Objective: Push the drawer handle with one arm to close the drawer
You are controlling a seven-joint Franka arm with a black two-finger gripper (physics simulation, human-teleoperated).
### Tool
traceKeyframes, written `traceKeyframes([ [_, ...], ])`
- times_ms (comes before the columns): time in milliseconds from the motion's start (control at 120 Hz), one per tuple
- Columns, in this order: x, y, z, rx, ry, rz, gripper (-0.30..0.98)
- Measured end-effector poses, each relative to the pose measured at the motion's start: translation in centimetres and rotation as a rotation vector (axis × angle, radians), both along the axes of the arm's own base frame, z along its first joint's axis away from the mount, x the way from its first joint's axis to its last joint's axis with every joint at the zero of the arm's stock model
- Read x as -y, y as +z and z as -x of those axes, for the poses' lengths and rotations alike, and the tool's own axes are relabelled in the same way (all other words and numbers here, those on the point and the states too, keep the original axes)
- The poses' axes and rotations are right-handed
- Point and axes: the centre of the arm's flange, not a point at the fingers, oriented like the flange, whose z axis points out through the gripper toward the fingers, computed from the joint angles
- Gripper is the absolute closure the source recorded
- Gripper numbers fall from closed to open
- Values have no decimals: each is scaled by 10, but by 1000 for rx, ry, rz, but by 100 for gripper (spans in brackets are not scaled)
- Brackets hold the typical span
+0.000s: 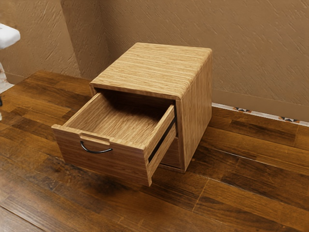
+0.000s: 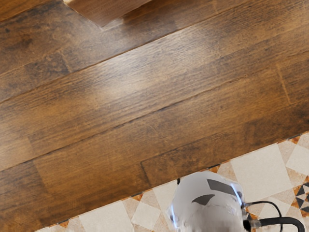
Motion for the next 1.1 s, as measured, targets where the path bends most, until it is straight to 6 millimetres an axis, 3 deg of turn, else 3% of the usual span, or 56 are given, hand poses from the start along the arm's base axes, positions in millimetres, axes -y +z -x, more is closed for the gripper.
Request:
traceKeyframes([
  [75, 9, -39, 1, -47, 67, -2, 0],
  [267, 43, -85, -32, -95, 271, 23, 1],
  [425, 65, -136, -30, -141, 374, 73, 31],
  [600, 93, -148, -34, -99, 459, 47, 59],
  [692, 96, -160, -49, -107, 510, 46, 67],
  [875, 96, -187, -90, -133, 593, 48, 75],
  [1100, 106, -177, -105, -66, 620, 60, 77],
])
